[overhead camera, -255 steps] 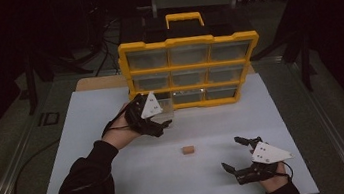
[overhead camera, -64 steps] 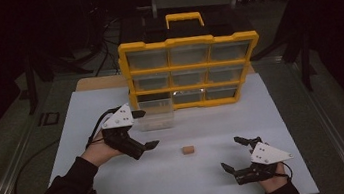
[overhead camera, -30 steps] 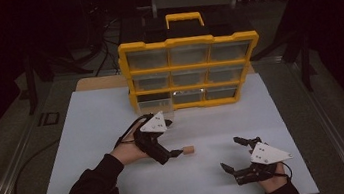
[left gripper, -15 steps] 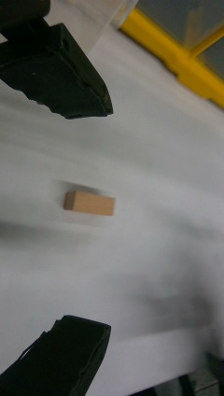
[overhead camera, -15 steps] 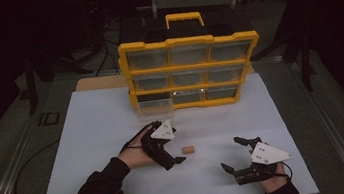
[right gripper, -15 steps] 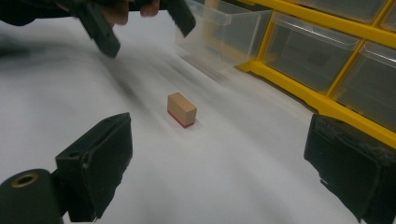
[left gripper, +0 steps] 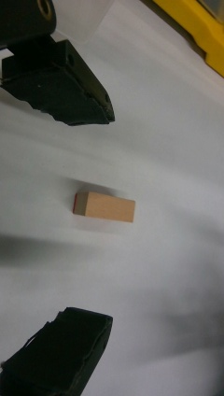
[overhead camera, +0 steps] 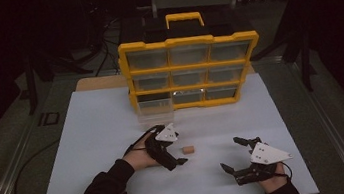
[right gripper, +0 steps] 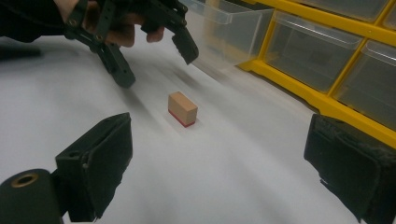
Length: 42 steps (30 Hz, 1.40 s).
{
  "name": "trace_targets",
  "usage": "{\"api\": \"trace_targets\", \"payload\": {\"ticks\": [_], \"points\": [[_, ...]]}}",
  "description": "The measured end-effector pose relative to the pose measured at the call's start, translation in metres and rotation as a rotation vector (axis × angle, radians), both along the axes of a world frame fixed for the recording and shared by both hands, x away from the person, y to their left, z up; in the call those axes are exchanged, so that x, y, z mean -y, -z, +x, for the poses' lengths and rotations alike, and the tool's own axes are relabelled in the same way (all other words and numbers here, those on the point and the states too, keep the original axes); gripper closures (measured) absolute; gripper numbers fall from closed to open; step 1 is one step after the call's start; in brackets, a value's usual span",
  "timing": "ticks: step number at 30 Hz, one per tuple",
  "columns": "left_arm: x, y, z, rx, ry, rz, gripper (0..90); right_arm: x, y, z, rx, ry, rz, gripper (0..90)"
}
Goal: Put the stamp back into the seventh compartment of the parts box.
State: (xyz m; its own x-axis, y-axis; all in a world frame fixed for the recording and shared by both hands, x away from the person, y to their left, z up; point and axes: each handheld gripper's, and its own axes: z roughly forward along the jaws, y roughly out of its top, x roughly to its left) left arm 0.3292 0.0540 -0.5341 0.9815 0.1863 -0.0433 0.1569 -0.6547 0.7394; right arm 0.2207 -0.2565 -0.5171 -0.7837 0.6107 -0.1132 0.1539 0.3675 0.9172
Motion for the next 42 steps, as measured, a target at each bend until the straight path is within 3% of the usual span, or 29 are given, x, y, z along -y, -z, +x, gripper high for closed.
{"api": "trace_targets", "payload": {"ticks": [18, 22, 34, 42], "points": [[0.010, 0.017, 0.002, -0.015, -0.003, 0.024, 15.7, 0.000, 0.000, 0.000, -0.001, -0.004, 0.000, 8.2], [0.012, 0.018, 0.002, -0.005, -0.004, 0.024, 21.8, 0.000, 0.000, 0.000, -0.001, -0.004, -0.001, 8.2], [0.022, 0.023, 0.004, 0.010, 0.000, 0.048, 51.0, 0.001, 0.000, 0.000, 0.004, -0.004, 0.000, 8.2], [0.023, 0.024, 0.005, 0.029, 0.001, 0.054, 59.3, 0.001, 0.000, 0.000, 0.005, -0.004, 0.001, 8.2]]}}
